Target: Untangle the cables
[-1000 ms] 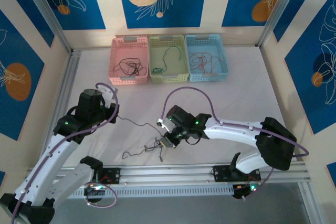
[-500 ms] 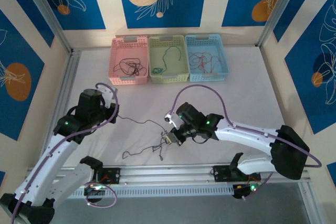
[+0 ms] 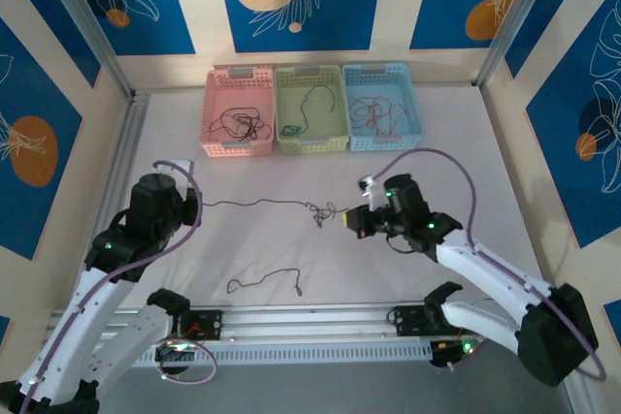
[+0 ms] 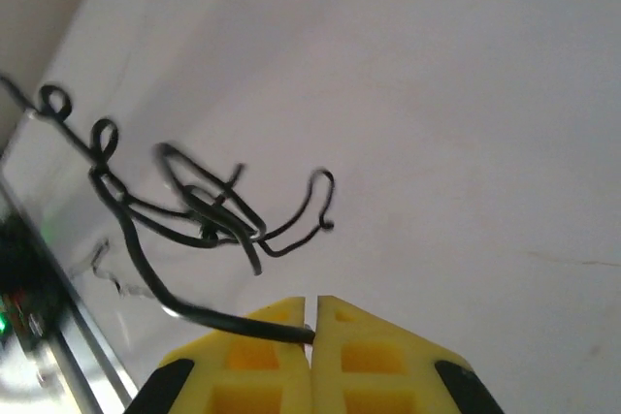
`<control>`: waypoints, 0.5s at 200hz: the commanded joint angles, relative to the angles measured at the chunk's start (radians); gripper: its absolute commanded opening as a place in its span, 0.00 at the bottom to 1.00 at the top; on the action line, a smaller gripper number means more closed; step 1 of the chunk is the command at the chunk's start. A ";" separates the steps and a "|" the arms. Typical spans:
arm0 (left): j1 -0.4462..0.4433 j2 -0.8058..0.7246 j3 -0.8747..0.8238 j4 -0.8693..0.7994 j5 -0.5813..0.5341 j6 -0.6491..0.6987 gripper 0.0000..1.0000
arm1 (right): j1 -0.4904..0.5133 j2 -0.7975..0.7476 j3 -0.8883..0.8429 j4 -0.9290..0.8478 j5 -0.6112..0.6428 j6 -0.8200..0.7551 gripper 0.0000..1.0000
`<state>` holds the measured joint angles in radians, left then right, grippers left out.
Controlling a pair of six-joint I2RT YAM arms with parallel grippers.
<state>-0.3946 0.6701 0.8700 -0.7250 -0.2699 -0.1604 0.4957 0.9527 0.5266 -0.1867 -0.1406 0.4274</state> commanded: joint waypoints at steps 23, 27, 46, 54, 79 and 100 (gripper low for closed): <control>0.041 -0.005 0.009 -0.031 -0.163 -0.003 0.00 | -0.285 -0.134 -0.109 -0.052 -0.034 0.148 0.00; 0.040 -0.004 0.008 -0.031 -0.159 -0.004 0.00 | -0.290 -0.138 -0.116 -0.041 -0.053 0.149 0.00; 0.040 0.004 0.005 -0.022 -0.113 -0.001 0.00 | -0.272 -0.140 -0.136 0.044 -0.164 0.156 0.00; 0.040 0.008 0.000 -0.012 -0.079 0.002 0.00 | -0.247 -0.133 -0.139 0.076 -0.189 0.156 0.00; 0.040 0.029 -0.002 -0.005 -0.026 0.005 0.00 | -0.115 -0.099 -0.103 0.062 -0.096 0.104 0.00; 0.040 0.040 -0.002 -0.001 0.005 0.006 0.00 | -0.056 -0.052 -0.086 0.078 -0.095 0.083 0.01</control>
<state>-0.3645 0.7002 0.8700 -0.7395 -0.3199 -0.1616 0.3901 0.8616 0.4046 -0.1398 -0.2367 0.5430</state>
